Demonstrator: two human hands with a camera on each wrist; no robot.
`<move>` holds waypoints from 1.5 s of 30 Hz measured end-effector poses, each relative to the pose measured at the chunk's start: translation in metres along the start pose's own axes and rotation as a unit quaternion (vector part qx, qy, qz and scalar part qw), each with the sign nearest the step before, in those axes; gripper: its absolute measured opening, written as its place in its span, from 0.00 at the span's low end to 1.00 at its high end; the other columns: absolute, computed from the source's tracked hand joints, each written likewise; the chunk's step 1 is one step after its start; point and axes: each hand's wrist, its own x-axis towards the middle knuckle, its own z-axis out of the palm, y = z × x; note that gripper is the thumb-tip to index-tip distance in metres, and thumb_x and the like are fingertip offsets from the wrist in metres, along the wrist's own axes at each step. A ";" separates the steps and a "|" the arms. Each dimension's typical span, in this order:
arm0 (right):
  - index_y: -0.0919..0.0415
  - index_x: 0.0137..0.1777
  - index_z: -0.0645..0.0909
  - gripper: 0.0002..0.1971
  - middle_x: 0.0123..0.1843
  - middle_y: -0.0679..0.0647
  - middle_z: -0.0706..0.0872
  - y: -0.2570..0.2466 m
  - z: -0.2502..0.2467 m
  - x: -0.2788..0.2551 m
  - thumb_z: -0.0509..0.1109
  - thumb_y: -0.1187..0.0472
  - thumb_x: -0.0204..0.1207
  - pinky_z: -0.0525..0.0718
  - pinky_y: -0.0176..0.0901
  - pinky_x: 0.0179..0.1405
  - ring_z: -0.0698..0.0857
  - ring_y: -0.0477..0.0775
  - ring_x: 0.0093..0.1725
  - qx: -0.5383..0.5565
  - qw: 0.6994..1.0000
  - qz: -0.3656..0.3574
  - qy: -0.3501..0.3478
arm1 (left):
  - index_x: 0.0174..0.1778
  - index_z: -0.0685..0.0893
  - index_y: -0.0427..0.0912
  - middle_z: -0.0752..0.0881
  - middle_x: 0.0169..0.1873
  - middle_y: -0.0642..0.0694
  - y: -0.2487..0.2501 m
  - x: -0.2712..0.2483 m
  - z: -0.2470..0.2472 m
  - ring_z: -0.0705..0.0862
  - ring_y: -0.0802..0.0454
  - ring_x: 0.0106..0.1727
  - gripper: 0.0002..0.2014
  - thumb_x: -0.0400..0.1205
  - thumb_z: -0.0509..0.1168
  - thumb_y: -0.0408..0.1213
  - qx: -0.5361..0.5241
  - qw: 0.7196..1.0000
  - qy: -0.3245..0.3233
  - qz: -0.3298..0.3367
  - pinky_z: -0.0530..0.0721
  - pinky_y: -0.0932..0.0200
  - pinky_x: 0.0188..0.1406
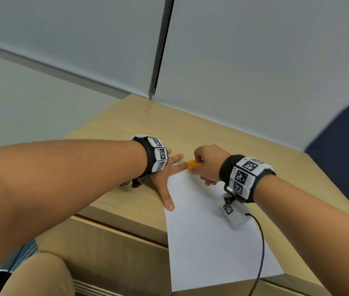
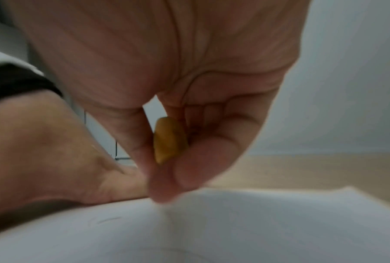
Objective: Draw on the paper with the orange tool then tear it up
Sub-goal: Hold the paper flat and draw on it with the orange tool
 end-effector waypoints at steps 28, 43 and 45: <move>0.52 0.49 0.69 0.11 0.43 0.53 0.82 0.006 0.028 -0.031 0.57 0.47 0.87 0.83 0.53 0.43 0.79 0.60 0.41 -0.155 0.977 -0.141 0.036 | 0.85 0.29 0.60 0.23 0.84 0.51 -0.010 -0.033 -0.016 0.33 0.34 0.87 0.73 0.56 0.68 0.82 0.059 0.998 -0.027 0.025 0.41 0.28 0.84; 0.52 0.51 0.79 0.13 0.40 0.50 0.82 -0.020 0.024 0.007 0.62 0.44 0.83 0.81 0.45 0.38 0.83 0.57 0.39 -0.122 0.981 -0.137 0.059 | 0.85 0.32 0.68 0.21 0.82 0.54 -0.012 -0.011 -0.004 0.26 0.36 0.85 0.71 0.53 0.68 0.84 0.053 0.998 -0.013 0.014 0.36 0.19 0.79; 0.58 0.48 0.79 0.12 0.39 0.53 0.82 -0.027 0.024 0.002 0.64 0.49 0.83 0.81 0.47 0.37 0.81 0.56 0.36 -0.103 0.976 -0.188 0.034 | 0.85 0.35 0.69 0.20 0.82 0.54 -0.014 -0.007 -0.004 0.25 0.37 0.85 0.72 0.49 0.66 0.86 0.060 0.998 -0.010 0.015 0.37 0.20 0.79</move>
